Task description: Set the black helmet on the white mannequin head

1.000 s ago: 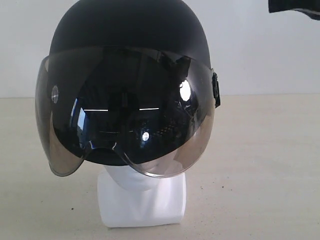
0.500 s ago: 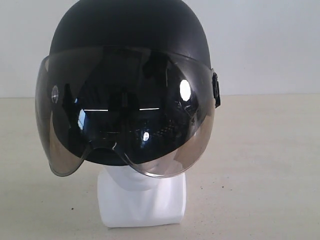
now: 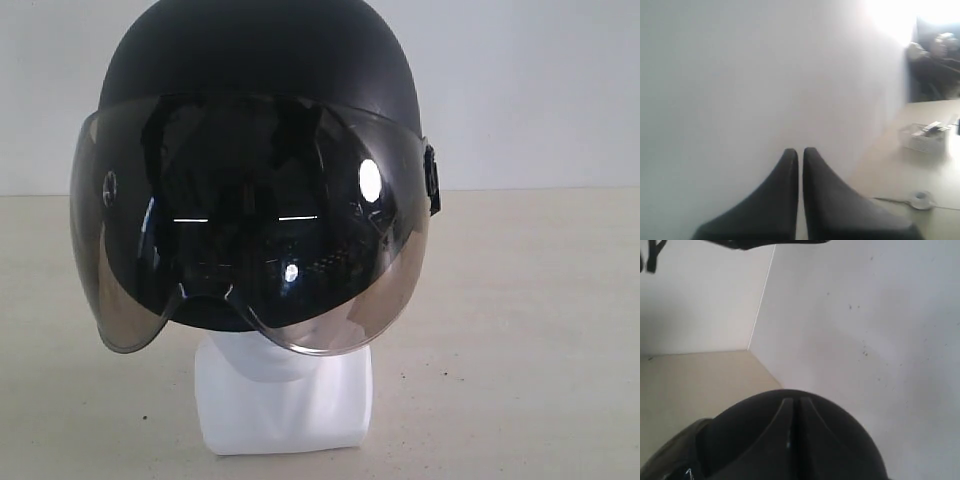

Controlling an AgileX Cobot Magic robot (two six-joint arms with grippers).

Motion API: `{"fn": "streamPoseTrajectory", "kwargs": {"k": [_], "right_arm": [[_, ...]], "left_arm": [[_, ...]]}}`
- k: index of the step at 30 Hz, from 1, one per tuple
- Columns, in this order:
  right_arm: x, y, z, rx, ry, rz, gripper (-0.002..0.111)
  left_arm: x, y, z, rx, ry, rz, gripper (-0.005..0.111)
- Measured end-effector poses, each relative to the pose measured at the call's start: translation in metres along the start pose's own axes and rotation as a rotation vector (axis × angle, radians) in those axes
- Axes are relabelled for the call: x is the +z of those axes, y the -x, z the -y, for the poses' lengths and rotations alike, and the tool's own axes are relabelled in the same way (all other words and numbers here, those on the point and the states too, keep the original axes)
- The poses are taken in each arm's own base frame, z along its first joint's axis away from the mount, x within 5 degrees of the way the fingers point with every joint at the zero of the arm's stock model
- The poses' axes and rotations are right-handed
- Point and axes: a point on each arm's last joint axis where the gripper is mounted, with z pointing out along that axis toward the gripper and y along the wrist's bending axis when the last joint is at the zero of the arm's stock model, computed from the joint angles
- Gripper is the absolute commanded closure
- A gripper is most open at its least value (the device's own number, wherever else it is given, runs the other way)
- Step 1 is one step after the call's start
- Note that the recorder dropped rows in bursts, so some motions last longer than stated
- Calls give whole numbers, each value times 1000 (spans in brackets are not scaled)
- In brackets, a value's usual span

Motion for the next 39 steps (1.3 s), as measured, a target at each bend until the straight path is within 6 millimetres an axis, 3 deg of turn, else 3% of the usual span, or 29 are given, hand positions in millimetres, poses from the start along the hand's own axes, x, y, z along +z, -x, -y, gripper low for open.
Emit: {"fn": "streamPoseTrajectory", "kwargs": {"k": [6,10,15,24,34,39], "right_arm": [[39,2,0,3,87,-175,108],[62,12,2,16,140,-246,108],[78,11,1,10,188,-331,108],[88,1,-3,23,217,-404,108],[85,-3,-5,43,236,-458,108],[82,-6,-9,69,279,-502,108]], "left_arm": [[33,-29,-30,-87,-229,-114,102],[46,-56,-45,-146,-258,-156,102],[56,-80,-55,-191,-271,-192,102],[86,-90,-26,-157,-397,-188,102],[86,-129,-17,-199,-431,-242,102],[85,-132,-14,-215,-427,-221,102]]}}
